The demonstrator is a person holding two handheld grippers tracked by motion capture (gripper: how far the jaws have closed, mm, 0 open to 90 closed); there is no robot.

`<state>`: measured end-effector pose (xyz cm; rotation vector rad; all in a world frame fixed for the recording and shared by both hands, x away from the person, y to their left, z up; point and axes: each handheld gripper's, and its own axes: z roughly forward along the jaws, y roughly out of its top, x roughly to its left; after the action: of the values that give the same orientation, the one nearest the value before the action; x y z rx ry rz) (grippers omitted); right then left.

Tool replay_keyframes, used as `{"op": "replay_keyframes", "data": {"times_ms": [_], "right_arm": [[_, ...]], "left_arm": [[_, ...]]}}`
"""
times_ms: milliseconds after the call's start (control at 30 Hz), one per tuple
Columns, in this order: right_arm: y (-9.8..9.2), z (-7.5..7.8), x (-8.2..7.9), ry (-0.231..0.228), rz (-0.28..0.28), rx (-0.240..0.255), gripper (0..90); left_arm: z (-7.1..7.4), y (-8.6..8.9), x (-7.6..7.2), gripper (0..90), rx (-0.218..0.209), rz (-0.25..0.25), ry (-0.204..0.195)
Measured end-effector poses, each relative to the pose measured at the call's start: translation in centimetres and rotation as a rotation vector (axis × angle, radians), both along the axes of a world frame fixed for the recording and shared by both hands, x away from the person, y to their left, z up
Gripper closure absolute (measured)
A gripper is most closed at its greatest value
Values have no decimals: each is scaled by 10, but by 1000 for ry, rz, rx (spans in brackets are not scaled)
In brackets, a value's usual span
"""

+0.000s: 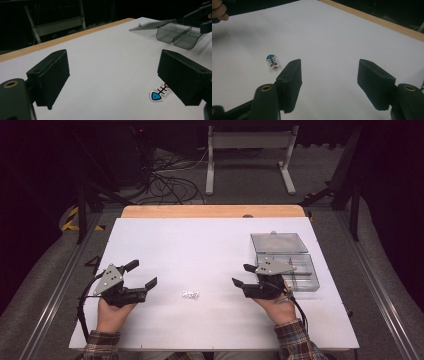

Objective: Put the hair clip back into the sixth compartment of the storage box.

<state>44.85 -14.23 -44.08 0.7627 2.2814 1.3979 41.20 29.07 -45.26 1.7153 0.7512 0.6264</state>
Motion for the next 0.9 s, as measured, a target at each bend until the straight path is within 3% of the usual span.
{"op": "replay_keyframes", "data": {"times_ms": [533, 633, 900], "right_arm": [[39, -11, 5, 42, 109, -64, 462], [45, -13, 6, 40, 120, -81, 470], [60, -21, 7, 63, 154, -87, 473]], "left_arm": [[-2, -1, 0, 121, 15, -6, 8], [-1, -1, 0, 130, 40, -1, 0], [-1, -1, 0, 130, 17, -6, 0]]}}
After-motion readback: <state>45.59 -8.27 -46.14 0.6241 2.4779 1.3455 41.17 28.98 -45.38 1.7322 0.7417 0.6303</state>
